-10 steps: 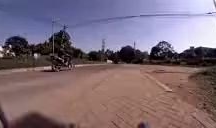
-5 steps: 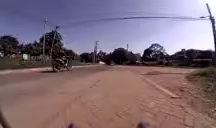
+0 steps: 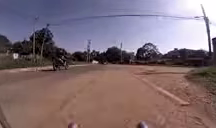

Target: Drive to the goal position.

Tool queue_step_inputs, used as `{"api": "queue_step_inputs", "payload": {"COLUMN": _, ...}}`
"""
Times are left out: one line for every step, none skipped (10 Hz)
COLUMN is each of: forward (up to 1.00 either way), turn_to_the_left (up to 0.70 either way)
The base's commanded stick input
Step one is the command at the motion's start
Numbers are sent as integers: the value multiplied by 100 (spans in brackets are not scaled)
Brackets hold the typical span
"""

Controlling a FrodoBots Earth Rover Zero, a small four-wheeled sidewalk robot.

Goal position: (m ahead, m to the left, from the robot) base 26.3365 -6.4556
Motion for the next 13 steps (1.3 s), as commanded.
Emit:
{"api": "queue_step_inputs", "payload": {"forward": 100, "turn_to_the_left": 0}}
{"api": "queue_step_inputs", "payload": {"forward": 100, "turn_to_the_left": 0}}
{"api": "queue_step_inputs", "payload": {"forward": 100, "turn_to_the_left": 0}}
{"api": "queue_step_inputs", "payload": {"forward": 100, "turn_to_the_left": 0}}
{"api": "queue_step_inputs", "payload": {"forward": 100, "turn_to_the_left": 0}}
{"api": "queue_step_inputs", "payload": {"forward": 100, "turn_to_the_left": 0}}
{"api": "queue_step_inputs", "payload": {"forward": 100, "turn_to_the_left": 0}}
{"api": "queue_step_inputs", "payload": {"forward": 100, "turn_to_the_left": 0}}
{"api": "queue_step_inputs", "payload": {"forward": 100, "turn_to_the_left": 0}}
{"api": "queue_step_inputs", "payload": {"forward": 100, "turn_to_the_left": 0}}
{"api": "queue_step_inputs", "payload": {"forward": 100, "turn_to_the_left": 0}}
{"api": "queue_step_inputs", "payload": {"forward": 100, "turn_to_the_left": 0}}
{"api": "queue_step_inputs", "payload": {"forward": 100, "turn_to_the_left": 0}}
